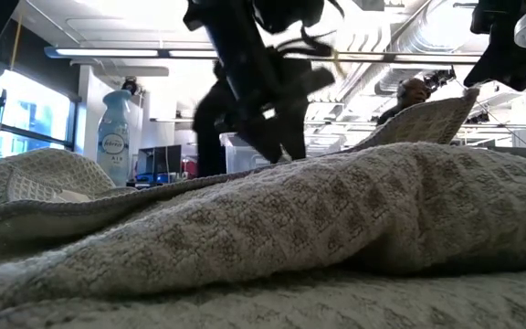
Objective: Sort microfiber towel by color & place in baskets
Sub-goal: Put the gray towel into the bottom transparent bin
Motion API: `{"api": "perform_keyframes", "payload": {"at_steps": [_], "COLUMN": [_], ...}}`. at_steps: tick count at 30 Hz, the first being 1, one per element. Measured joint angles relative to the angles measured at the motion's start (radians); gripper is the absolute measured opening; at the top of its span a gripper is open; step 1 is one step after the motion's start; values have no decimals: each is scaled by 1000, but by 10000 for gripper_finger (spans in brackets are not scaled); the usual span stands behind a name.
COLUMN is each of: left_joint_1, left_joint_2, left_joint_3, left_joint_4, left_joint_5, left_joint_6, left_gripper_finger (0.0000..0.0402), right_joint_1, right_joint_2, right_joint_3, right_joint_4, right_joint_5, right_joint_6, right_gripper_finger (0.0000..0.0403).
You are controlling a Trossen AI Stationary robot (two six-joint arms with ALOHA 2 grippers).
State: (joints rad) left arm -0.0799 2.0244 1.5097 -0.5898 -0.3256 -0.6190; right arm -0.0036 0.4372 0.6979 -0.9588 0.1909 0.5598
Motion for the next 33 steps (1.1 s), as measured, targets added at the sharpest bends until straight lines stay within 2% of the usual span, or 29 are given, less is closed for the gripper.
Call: {"api": "perform_keyframes", "payload": {"at_steps": [2, 4, 8, 9, 12, 22, 28, 33], "left_joint_1": [0, 0, 0, 1, 1, 1, 5, 14], "left_joint_2": [11, 11, -13, -24, -80, -395, -537, -541], "left_joint_3": [0, -1, -1, -1, -1, -1, 0, 101], "left_joint_4": [0, -1, -2, 0, 1, 26, 135, 121], "left_joint_5": [1, 2, 24, 26, 20, -109, -139, -132], "left_joint_6": [-12, -36, -25, -20, 3, 110, 209, 271], "left_gripper_finger": [148, 122, 26, 14, 10, 1, 1, 0], "right_joint_1": [0, 0, 0, 0, -1, -3, -2, 15], "right_joint_2": [0, 0, 0, 0, 0, 7, 56, 201], "right_joint_3": [0, 0, 0, 0, 0, 0, 0, 1], "right_joint_4": [0, 0, -2, -9, -21, 85, 408, 748], "right_joint_5": [0, 0, 28, 43, 52, 59, 41, -53], "right_joint_6": [6, 9, -7, -24, -73, 34, -47, -218], "right_gripper_finger": [0, 0, 0, 0, 0, 4, 49, 100]}}
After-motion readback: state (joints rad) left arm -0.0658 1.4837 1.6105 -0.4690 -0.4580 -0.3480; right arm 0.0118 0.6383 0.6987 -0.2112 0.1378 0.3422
